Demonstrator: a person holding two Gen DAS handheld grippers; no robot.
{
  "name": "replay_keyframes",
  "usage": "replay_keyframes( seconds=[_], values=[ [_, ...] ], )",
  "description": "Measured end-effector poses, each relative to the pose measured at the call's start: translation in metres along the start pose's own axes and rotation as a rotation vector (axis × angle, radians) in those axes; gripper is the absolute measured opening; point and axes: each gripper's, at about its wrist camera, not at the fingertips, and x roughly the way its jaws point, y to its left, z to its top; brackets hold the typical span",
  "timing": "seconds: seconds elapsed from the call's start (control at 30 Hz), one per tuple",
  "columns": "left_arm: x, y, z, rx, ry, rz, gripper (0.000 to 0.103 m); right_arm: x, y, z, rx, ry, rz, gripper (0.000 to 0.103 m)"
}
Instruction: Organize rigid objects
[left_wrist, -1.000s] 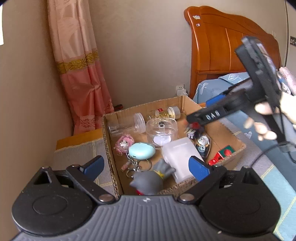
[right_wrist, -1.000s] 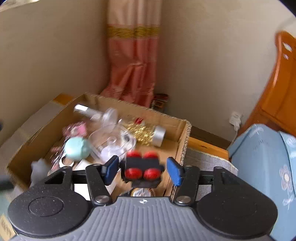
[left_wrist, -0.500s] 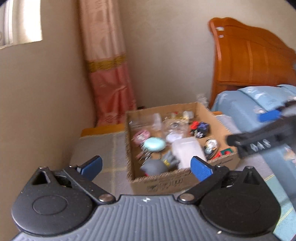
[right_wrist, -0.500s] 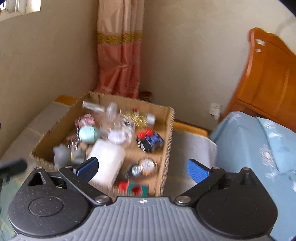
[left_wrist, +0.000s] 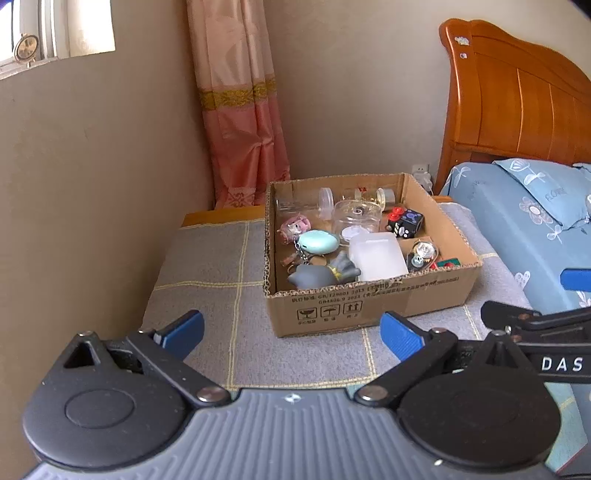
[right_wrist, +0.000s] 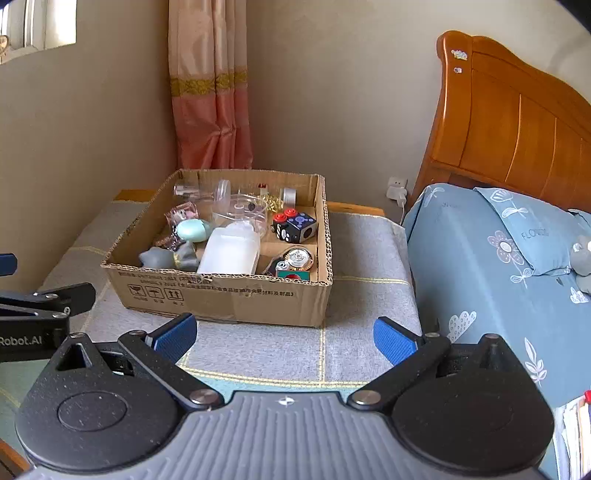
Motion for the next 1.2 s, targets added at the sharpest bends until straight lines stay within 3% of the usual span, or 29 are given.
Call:
replay_keyframes(
  seconds=[1.2],
  values=[
    [-0.006,-0.005,0.002,-0.006,0.006,0.025,0.101,-0.019,0.0,0.002,0.02,-0.052,-0.015,0.103]
  ],
)
